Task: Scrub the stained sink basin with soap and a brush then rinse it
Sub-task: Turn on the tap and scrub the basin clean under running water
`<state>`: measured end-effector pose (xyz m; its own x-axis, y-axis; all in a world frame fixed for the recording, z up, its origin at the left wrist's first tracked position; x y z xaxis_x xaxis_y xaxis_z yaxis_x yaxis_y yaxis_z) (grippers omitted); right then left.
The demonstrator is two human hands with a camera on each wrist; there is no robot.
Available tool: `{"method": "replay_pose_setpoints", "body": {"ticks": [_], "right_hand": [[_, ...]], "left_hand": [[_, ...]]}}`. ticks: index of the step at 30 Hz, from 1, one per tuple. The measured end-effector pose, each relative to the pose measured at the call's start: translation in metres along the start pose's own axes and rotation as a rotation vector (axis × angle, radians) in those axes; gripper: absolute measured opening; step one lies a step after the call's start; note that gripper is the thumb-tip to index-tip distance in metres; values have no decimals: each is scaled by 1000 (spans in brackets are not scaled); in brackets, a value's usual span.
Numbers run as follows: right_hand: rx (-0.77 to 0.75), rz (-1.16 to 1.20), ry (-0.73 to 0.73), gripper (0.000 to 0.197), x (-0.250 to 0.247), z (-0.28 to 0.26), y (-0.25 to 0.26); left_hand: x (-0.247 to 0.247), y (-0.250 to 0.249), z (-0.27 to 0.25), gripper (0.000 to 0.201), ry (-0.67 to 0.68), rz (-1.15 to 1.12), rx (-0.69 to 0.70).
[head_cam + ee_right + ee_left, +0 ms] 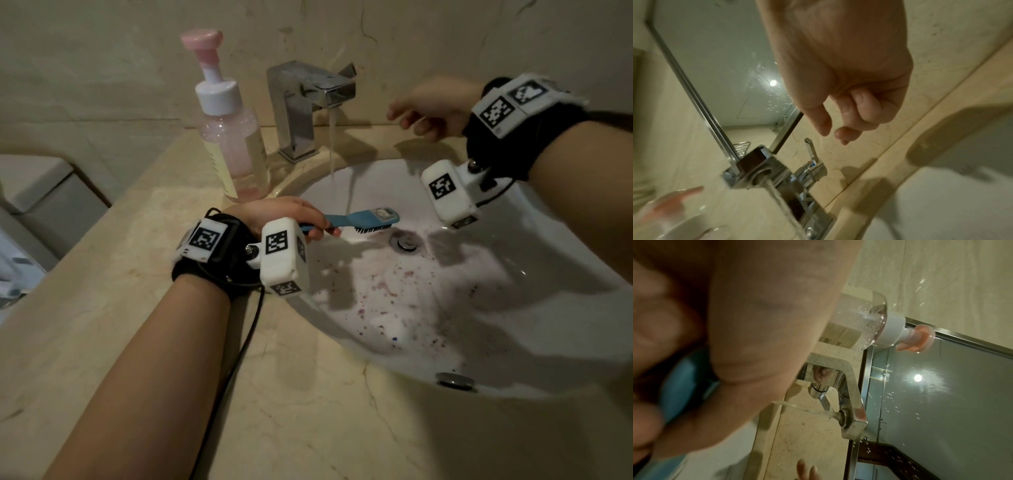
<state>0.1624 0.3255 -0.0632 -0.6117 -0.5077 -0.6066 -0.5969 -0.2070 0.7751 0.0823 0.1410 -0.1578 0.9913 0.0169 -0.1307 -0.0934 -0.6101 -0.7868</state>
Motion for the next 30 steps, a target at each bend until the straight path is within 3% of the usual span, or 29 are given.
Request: {"method": "replay_pose_setpoints", "body": {"ticks": [3,9,14,19,22,27,30], "right_hand": [[112,6,91,27,9,-29,-25],[226,-12,336,42,51,-92,-49],[277,98,339,58,50,-115,-35],[299,68,424,63,62,-136,-33],[242,101,427,58,70,-143,-28],[161,366,419,33,80,-152,-15],[199,374,354,25,78,-151,-18]], "left_hand": [[0,-2,-6,27,-82,76,-8],[16,-42,-35,17,-363,384,142],[38,-71,-69,27,-484,830,156],[54,-86,-101,17,-611,1017,210],[72,-93,-121,28,-687,1159,292],[82,-82,-131,32,-648,1320,227],[70,-73,-132,38,-539,1241,203]]}}
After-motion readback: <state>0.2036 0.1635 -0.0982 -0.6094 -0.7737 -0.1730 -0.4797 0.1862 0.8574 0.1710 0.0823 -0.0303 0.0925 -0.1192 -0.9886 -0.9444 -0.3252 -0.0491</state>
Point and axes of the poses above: each hand's wrist, its own z-axis towards the middle knuckle, its own x-axis out of the palm, y = z × x, the point moved 8 cm from there along z, towards the middle knuckle, and after that the axes turned 7 degrees about -y, right-handed, at the moved point
